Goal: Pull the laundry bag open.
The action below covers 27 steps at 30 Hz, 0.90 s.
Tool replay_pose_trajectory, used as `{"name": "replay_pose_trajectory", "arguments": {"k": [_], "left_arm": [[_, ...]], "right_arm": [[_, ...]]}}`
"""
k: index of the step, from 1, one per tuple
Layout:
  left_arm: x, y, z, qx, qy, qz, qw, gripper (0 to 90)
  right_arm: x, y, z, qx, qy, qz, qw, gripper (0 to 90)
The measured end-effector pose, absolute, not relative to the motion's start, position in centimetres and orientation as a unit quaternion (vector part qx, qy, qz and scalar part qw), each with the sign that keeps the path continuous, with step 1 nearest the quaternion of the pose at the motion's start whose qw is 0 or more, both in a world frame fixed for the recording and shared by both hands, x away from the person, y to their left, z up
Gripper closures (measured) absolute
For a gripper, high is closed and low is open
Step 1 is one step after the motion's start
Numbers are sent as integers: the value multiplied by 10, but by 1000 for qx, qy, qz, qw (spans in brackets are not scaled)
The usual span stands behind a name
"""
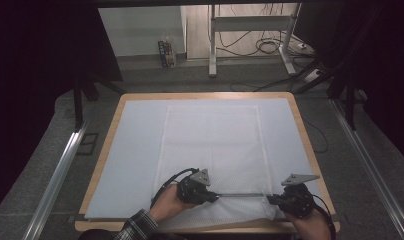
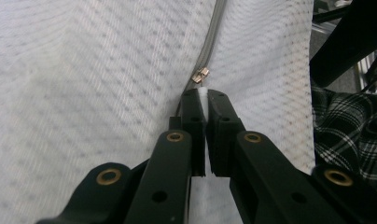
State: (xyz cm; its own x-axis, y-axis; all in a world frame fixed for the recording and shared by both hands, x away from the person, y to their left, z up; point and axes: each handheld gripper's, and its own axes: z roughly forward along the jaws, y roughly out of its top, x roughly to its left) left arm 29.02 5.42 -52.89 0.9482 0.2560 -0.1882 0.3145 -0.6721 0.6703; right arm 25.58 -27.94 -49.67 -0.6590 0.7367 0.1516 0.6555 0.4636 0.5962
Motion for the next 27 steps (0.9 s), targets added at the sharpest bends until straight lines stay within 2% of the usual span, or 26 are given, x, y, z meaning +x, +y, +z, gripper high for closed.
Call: {"name": "replay_pose_trajectory", "arguments": {"k": [27], "left_arm": [[282, 98, -531, 907, 200, -37, 370, 874]], "right_arm": [[256, -280, -498, 410, 853, 316, 63, 861]]}}
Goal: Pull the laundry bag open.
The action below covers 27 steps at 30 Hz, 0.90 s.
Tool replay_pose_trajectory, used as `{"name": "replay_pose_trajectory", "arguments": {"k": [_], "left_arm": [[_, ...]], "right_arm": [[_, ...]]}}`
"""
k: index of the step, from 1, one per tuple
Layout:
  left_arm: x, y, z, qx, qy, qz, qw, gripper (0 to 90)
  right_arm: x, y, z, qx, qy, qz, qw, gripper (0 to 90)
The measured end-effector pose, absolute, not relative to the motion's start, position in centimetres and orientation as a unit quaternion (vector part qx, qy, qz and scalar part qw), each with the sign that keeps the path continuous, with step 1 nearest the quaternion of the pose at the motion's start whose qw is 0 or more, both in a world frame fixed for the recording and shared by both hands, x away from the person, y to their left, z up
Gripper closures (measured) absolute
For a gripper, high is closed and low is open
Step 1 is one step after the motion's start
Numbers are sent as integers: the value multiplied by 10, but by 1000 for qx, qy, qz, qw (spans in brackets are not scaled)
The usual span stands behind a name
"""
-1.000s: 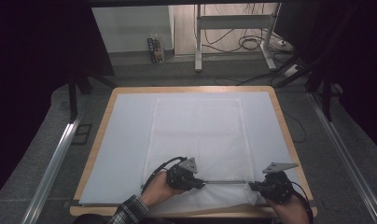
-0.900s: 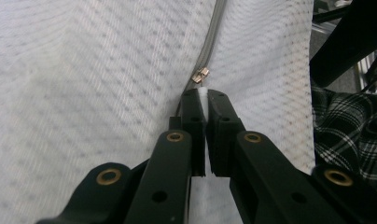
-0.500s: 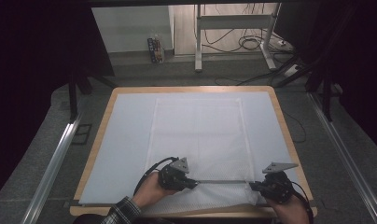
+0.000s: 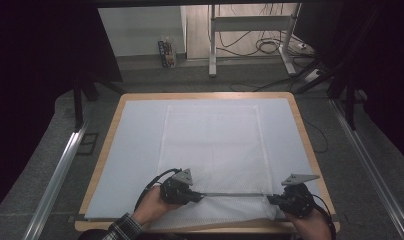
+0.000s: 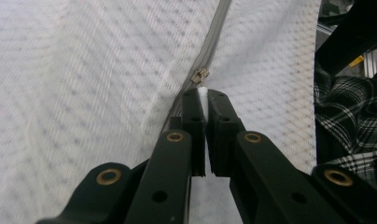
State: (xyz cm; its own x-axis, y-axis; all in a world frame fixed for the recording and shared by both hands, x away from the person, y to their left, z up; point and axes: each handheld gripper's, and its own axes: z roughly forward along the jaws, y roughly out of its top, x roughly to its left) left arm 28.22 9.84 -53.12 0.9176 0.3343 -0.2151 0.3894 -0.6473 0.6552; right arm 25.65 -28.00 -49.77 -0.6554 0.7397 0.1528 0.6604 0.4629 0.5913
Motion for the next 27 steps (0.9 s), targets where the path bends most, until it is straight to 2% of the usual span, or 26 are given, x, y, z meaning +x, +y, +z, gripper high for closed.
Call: {"name": "replay_pose_trajectory", "arguments": {"k": [27], "left_arm": [[273, 149, -531, 893, 242, -34, 379, 874]], "right_arm": [[256, -279, -497, 409, 854, 316, 62, 861]]}}
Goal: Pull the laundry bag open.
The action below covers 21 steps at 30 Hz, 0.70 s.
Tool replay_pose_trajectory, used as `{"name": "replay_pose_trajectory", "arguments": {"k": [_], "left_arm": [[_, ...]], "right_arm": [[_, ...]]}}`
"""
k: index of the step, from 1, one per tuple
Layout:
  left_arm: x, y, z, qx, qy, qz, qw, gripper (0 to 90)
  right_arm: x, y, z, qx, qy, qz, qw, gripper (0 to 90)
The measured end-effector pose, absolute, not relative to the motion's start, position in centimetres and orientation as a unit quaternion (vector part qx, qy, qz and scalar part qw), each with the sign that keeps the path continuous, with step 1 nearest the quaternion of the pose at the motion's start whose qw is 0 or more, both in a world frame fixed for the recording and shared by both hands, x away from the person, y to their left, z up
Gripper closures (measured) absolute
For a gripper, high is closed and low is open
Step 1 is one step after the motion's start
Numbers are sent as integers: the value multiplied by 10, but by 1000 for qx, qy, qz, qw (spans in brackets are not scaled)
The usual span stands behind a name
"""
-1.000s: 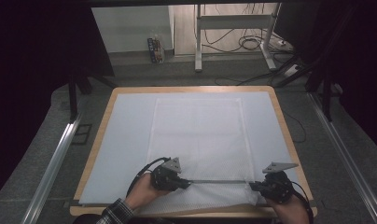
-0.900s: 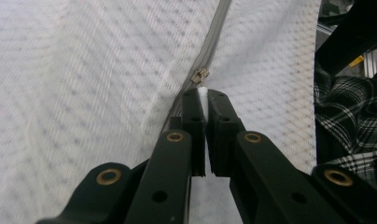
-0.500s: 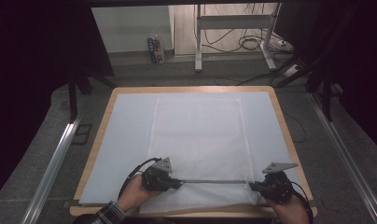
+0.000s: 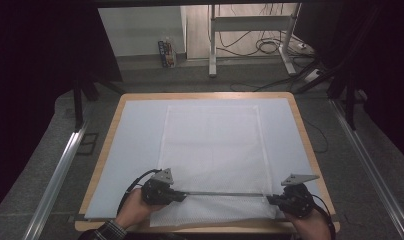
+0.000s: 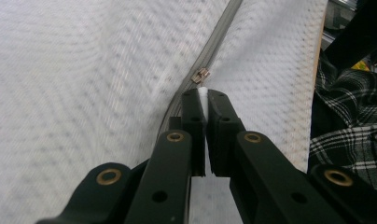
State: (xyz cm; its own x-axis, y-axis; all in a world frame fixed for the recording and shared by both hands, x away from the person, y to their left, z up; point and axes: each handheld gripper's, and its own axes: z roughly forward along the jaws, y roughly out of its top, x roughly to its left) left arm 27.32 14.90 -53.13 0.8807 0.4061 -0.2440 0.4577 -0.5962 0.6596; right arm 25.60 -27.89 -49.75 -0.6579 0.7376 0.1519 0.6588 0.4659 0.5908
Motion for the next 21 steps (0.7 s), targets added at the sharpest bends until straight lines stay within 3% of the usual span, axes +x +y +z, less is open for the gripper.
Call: {"name": "replay_pose_trajectory", "arguments": {"k": [13, 21], "left_arm": [[269, 159, -532, 893, 251, -30, 372, 874], [264, 186, -533, 886, 273, -30, 374, 873]], "right_arm": [[256, -278, -498, 409, 855, 315, 60, 861], [257, -279, -499, 411, 854, 314, 59, 861]]}}
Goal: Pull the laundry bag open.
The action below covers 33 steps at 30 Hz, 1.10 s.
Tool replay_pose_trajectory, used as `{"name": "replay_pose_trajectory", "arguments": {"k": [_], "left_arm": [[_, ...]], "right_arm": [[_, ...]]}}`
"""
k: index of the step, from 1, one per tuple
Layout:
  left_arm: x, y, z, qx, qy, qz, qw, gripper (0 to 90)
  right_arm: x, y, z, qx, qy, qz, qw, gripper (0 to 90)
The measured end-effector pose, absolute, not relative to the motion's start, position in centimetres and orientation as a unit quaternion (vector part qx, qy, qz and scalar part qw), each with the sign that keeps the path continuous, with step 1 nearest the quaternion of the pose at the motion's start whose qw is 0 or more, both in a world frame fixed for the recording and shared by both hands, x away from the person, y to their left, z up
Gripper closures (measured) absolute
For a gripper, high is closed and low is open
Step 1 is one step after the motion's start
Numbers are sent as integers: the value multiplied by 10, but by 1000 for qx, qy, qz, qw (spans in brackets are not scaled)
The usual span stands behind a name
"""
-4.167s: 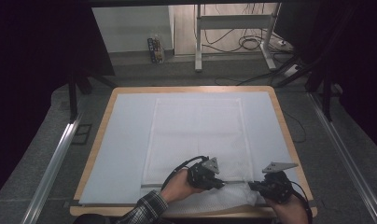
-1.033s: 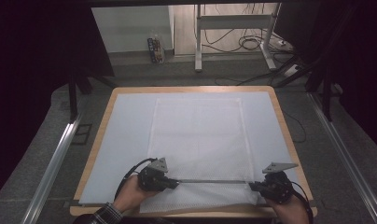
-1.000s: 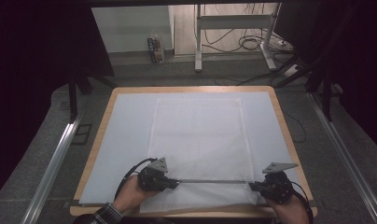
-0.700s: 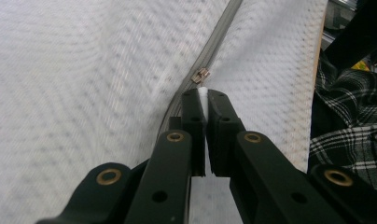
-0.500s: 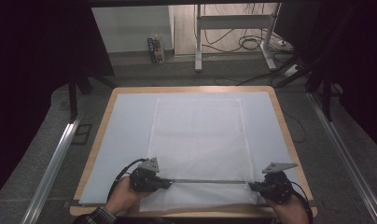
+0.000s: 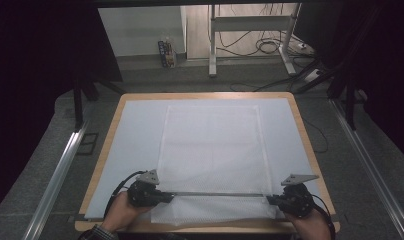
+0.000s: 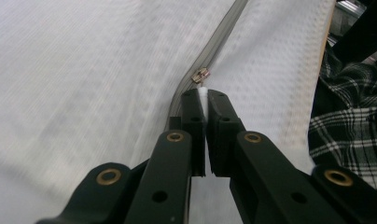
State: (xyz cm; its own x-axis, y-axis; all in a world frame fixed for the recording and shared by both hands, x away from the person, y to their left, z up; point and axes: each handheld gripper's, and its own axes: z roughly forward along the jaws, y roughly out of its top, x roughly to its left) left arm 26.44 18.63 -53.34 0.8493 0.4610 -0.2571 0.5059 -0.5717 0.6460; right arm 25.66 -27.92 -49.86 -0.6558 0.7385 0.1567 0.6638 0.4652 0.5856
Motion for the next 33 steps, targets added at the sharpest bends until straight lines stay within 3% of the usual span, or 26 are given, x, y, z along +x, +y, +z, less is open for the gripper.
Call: {"name": "replay_pose_trajectory", "arguments": {"k": [33], "left_arm": [[244, 240, -533, 875, 301, -35, 378, 873]], "right_arm": [[256, -276, -499, 405, 859, 307, 64, 861]]}}
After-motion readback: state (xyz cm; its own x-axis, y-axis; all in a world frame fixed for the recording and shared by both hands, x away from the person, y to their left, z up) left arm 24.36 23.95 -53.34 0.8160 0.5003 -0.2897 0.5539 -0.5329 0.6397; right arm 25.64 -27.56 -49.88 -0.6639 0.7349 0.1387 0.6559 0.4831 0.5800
